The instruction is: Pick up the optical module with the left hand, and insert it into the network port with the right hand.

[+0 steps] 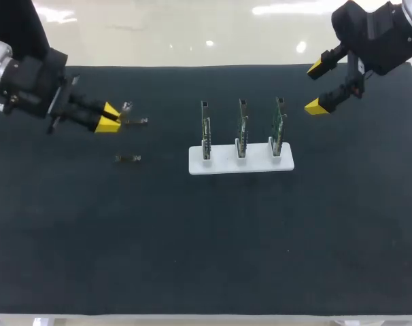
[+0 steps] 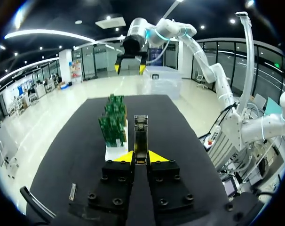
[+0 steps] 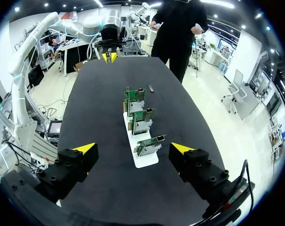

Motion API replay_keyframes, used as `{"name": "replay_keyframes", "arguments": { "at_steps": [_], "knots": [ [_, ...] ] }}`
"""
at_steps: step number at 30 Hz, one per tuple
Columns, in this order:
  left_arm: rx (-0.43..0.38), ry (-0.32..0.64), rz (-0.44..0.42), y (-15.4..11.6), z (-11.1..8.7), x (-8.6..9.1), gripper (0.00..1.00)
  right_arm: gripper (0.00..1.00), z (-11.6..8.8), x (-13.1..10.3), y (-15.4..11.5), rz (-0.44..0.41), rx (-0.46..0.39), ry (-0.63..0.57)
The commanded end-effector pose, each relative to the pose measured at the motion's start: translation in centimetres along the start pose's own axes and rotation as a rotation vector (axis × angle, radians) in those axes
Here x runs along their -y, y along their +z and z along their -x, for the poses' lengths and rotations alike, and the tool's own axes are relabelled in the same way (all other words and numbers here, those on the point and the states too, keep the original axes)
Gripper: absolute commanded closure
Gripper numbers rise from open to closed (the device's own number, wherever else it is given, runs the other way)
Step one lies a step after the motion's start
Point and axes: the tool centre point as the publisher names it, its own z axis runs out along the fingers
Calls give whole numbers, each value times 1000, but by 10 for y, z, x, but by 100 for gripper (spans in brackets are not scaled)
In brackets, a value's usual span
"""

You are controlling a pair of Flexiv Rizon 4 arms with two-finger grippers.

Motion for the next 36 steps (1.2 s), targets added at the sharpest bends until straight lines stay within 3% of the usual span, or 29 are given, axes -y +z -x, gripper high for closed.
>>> {"name": "replay_keyframes", "arguments": {
  "at_steps": [1,7,13,25,36],
  "knots": [
    [268,32,45,30,15,-7,100,0,0,-1,0,-2,0,0],
    [409,60,50,60,51,-17,100,0,0,-1,0,-2,0,0],
    [482,35,67,82,78,-24,100,0,0,-1,0,-2,0,0],
    [528,24,79,127,102,-31,100,0,0,-1,0,-2,0,0],
    [558,49,96,152,125,-37,100,0,0,-1,0,-2,0,0]
  ]
}}
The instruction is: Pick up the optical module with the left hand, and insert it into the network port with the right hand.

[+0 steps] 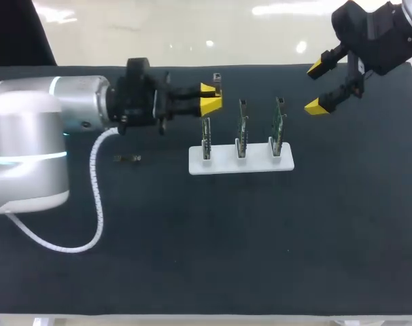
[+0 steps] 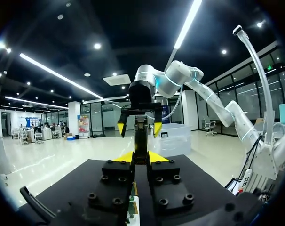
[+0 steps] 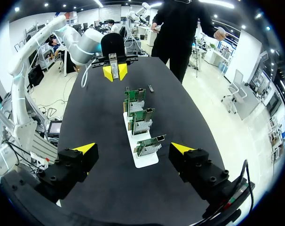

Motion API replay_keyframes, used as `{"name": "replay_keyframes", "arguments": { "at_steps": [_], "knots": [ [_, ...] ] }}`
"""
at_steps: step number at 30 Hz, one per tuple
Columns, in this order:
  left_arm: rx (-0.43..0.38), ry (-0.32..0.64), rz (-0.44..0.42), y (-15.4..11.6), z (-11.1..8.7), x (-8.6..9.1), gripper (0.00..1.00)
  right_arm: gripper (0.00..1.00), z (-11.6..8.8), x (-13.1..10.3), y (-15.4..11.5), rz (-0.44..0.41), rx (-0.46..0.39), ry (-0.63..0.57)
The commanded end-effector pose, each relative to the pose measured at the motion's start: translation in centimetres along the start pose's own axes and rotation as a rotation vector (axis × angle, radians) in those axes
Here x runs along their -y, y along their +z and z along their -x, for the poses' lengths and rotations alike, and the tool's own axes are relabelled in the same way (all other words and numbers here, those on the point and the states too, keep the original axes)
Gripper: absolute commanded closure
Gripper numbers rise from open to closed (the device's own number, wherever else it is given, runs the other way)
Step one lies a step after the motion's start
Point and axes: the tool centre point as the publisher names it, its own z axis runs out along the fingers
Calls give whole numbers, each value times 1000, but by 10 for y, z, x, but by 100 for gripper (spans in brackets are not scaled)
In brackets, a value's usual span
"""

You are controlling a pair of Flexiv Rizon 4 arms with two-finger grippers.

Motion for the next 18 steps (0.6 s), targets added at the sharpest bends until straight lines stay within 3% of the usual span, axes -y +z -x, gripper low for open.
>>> {"name": "replay_keyframes", "arguments": {
  "at_steps": [1,18],
  "knots": [
    [0,2,2,13,-2,-3,100,0,0,0,0,-2,0,0],
    [-47,-20,-13,35,-14,-3,100,0,0,0,0,-2,0,0]
  ]
}}
